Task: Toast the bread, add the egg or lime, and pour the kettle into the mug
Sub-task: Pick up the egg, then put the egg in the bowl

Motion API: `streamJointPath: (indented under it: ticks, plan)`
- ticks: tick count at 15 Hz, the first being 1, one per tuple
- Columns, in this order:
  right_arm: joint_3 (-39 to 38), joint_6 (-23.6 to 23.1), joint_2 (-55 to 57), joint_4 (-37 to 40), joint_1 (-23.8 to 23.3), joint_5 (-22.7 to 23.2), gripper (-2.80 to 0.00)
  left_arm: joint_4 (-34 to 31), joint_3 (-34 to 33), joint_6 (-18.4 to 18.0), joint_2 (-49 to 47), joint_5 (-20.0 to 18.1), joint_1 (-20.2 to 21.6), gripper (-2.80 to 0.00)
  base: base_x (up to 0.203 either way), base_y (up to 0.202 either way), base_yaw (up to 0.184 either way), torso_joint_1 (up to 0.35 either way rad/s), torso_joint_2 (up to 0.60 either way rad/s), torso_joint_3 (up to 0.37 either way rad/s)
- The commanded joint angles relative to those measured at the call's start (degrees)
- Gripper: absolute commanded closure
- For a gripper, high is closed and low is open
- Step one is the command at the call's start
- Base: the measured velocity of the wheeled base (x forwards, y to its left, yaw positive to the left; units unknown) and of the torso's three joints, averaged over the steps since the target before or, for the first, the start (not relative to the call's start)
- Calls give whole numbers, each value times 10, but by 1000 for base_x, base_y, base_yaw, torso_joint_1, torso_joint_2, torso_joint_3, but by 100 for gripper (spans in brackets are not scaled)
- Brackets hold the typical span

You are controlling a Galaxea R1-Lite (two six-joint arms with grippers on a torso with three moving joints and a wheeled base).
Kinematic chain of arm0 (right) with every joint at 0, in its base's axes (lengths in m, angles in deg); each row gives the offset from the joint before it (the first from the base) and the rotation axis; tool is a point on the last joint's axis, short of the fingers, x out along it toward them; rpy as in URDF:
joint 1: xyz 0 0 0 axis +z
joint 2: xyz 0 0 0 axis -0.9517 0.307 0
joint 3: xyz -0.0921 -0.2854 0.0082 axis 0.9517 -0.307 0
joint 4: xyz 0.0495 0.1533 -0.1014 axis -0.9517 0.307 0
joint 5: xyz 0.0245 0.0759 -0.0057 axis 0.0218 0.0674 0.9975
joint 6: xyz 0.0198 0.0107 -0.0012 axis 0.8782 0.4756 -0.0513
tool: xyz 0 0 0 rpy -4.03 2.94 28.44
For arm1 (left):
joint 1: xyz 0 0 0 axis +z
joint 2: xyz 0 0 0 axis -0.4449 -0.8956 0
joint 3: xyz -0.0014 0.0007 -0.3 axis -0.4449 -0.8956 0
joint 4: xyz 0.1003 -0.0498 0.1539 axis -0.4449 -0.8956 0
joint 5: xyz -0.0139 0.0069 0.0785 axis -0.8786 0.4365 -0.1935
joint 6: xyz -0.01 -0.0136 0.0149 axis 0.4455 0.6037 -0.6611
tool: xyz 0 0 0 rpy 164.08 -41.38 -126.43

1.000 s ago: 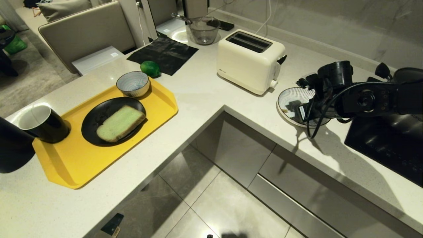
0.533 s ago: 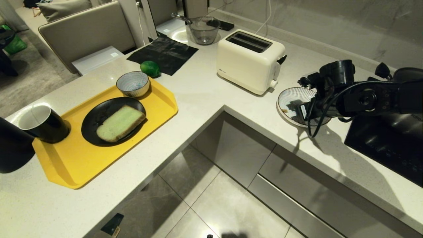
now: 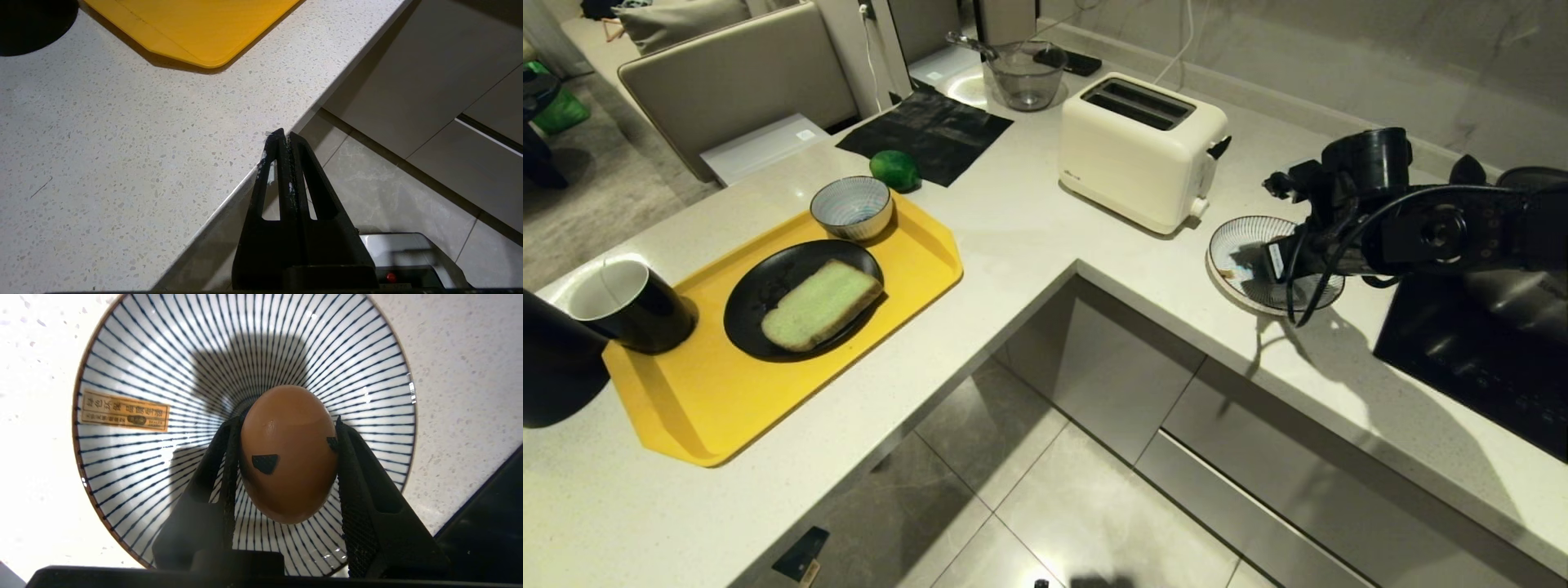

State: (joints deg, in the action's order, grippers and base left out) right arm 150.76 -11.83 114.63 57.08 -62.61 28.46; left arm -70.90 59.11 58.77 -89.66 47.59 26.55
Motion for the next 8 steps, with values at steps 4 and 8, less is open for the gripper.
streamJointPath:
  ticks: [4,8]
  plan:
    - [32,-2,-31,0,6,-1,0,0,0,0,0,0,0,0,0,0,0,0,0,0]
    - [50,-7,-60,1,14,-1,0,0,0,0,0,0,0,0,0,0,0,0,0,0]
